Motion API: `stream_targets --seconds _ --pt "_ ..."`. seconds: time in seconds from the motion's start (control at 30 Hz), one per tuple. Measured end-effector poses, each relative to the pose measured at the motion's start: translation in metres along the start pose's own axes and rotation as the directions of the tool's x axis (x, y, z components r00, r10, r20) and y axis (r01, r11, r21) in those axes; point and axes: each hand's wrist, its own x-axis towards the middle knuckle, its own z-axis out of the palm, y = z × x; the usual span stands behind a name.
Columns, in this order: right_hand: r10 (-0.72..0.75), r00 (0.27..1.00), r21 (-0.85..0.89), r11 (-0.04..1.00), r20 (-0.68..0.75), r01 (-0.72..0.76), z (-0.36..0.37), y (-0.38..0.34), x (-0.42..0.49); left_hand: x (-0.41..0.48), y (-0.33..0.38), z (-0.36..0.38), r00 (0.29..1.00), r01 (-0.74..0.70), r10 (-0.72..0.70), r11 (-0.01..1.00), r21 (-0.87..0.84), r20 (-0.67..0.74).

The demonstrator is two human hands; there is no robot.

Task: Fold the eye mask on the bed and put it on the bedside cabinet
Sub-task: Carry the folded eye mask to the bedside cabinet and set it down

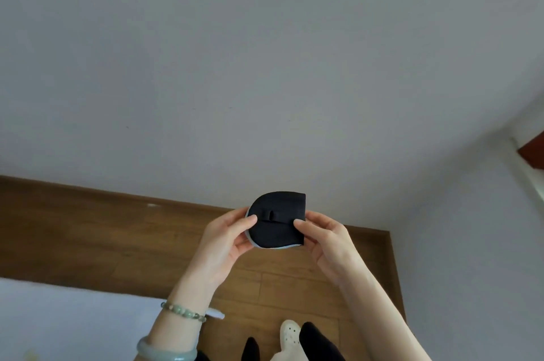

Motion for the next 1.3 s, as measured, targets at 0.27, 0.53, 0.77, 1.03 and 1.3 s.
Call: stream_targets --seconds 0.27,0.53,0.77,1.03,1.3 --pt "0.072 0.996 -0.057 0.996 0.046 -0.069 -0.022 -0.038 0.06 0.044 0.002 0.035 0.991 -0.037 0.028 0.997 -0.07 -0.131" --pt "0.174 0.977 -0.113 0.981 0.123 -0.16 0.008 -0.035 0.127 0.081 0.029 0.008 0.964 -0.077 0.054 0.994 -0.078 -0.26" --pt "0.208 0.959 -0.223 0.961 0.191 -0.163 0.073 -0.039 0.197 0.12 0.072 -0.042 0.935 -0.158 0.124 0.984 -0.078 -0.332" --pt "0.307 0.894 -0.399 0.902 0.328 -0.163 0.197 -0.032 0.27 0.139 0.136 -0.128 0.823 -0.264 0.21 0.964 -0.027 -0.527" --pt "0.426 0.777 -0.544 0.829 0.464 -0.13 0.318 -0.004 0.326 0.142 0.175 -0.214 0.691 -0.378 0.183 0.916 -0.135 -0.699"
